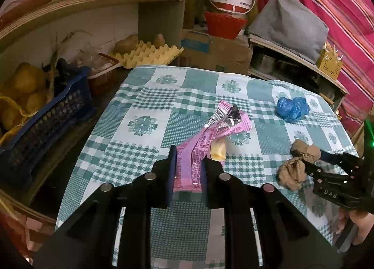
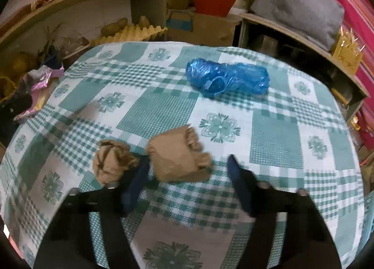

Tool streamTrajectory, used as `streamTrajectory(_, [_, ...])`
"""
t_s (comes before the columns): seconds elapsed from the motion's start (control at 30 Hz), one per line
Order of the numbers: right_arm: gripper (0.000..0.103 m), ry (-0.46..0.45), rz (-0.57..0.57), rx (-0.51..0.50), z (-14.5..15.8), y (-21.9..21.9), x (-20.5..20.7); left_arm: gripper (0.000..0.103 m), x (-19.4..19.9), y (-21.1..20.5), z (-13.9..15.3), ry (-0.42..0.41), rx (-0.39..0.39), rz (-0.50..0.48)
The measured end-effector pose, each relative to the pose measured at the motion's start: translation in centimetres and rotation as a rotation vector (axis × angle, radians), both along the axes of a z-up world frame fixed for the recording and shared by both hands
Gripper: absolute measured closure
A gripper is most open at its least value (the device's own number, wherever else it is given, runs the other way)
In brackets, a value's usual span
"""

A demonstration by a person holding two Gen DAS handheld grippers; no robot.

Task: Collect trash
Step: 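Grasp the crumpled brown paper with the right gripper while the left holds the wrapper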

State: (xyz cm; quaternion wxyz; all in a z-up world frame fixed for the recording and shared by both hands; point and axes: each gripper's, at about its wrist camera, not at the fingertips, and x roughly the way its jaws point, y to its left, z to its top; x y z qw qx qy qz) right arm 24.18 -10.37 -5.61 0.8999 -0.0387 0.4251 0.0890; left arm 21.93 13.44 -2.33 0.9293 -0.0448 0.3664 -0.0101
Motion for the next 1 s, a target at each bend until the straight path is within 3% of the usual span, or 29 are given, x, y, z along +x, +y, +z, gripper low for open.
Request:
streamTrajectory(0.23, [0.056,-0.045,-0.012,0.010,1.0,-1.7,-0.8,0.086,0.2,-1.2,0.3,-0.007,0.006,-0.009])
streamTrajectory(0.4, [0.056,-0.097,-0.064,0.011,3.0,-5.6,-2.4,0.086,0.3,-2.4,1.2,-0.029,-0.008,-0.023])
streamTrajectory(0.8, [0.056,-0.154,-0.335,0.021,5.7,-22.2,-8.0,0.086,0.3,-11.0,3.2,-0.081,-0.003,-0.156])
streamTrajectory(1.0, [0.056,-0.164,-0.402,0.018,5.6,-27.2,-9.8,0.086,0.2,-16.4,3.2,-0.080,0.000,-0.217])
